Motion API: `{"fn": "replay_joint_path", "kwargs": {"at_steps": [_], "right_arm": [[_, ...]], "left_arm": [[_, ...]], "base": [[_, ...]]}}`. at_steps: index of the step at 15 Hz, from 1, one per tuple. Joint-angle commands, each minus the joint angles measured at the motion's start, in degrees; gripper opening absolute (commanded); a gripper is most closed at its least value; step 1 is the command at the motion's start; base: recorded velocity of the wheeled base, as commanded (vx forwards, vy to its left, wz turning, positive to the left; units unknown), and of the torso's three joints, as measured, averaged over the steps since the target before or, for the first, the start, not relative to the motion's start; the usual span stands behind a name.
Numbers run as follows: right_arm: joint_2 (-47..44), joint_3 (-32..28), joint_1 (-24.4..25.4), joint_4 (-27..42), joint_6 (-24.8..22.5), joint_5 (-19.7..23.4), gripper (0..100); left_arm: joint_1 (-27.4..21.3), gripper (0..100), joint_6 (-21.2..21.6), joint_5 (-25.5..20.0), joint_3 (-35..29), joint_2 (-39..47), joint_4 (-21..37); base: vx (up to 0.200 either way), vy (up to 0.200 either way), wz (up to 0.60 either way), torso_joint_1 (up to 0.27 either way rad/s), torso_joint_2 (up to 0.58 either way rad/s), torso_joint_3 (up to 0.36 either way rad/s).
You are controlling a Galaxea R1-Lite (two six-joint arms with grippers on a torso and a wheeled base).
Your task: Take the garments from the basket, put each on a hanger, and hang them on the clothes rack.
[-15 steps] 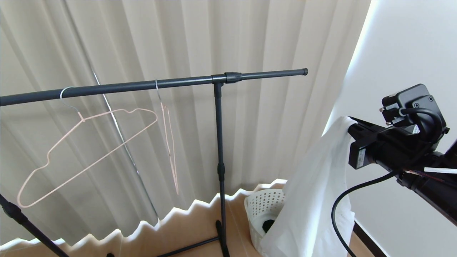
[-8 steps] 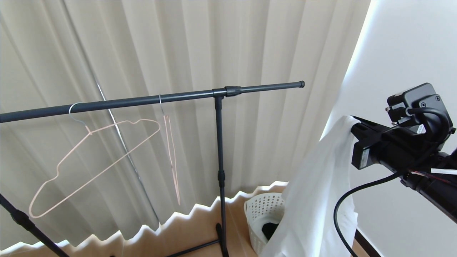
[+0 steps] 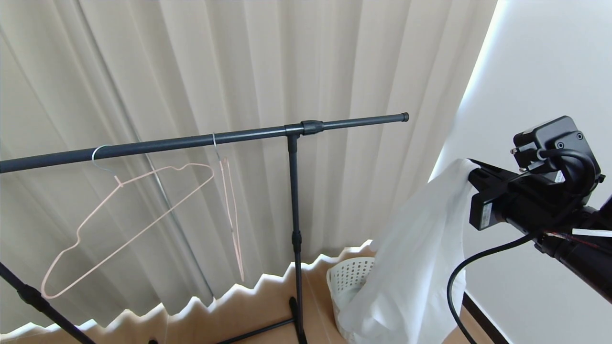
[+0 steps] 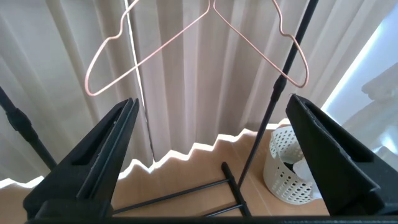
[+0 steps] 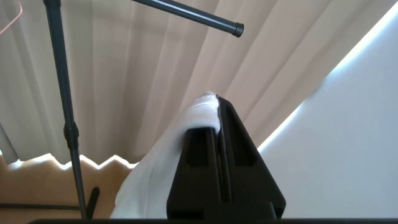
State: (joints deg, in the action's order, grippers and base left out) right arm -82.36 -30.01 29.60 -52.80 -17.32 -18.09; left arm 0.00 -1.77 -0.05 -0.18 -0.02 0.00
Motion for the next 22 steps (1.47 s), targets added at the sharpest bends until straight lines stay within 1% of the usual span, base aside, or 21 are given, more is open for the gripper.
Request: {"fn": "replay_joint_path", "kwargs": {"at_steps": [1, 10, 16, 17, 22], "right_arm": [[0.0, 0.0, 0.0, 0.0, 0.0, 0.0, 0], [-0.3, 0.0, 0.0, 0.0, 0.0, 0.0, 0], [-0.3, 0.1, 0.0, -0.1, 0.0, -0.1, 0], [0.1, 0.2, 0.0, -0.1, 0.0, 0.0, 0], [0.1, 0.4, 0.0, -0.1, 0.0, 0.0, 0]], "left_arm": [[0.0, 100, 0.0, 0.0, 0.0, 0.0, 0.0], [0.0, 100, 0.0, -0.1, 0.0, 0.0, 0.0], [0.0, 100, 0.0, -0.1, 0.0, 0.0, 0.0], [0.0, 100, -0.1, -0.1, 0.0, 0.0, 0.0], [0.0, 100, -0.1, -0.1, 0.0, 0.0, 0.0]], "base": [[0.0, 0.0, 0.6, 0.002, -0.01, -0.007], [0.0, 0.0, 0.6, 0.006, 0.0, 0.001], [-0.2, 0.0, 0.0, 0.006, 0.0, 0.0], [-0.2, 0.2, 0.0, -0.012, 0.0, 0.002], [0.0, 0.2, 0.0, -0.003, 0.0, 0.004]]}}
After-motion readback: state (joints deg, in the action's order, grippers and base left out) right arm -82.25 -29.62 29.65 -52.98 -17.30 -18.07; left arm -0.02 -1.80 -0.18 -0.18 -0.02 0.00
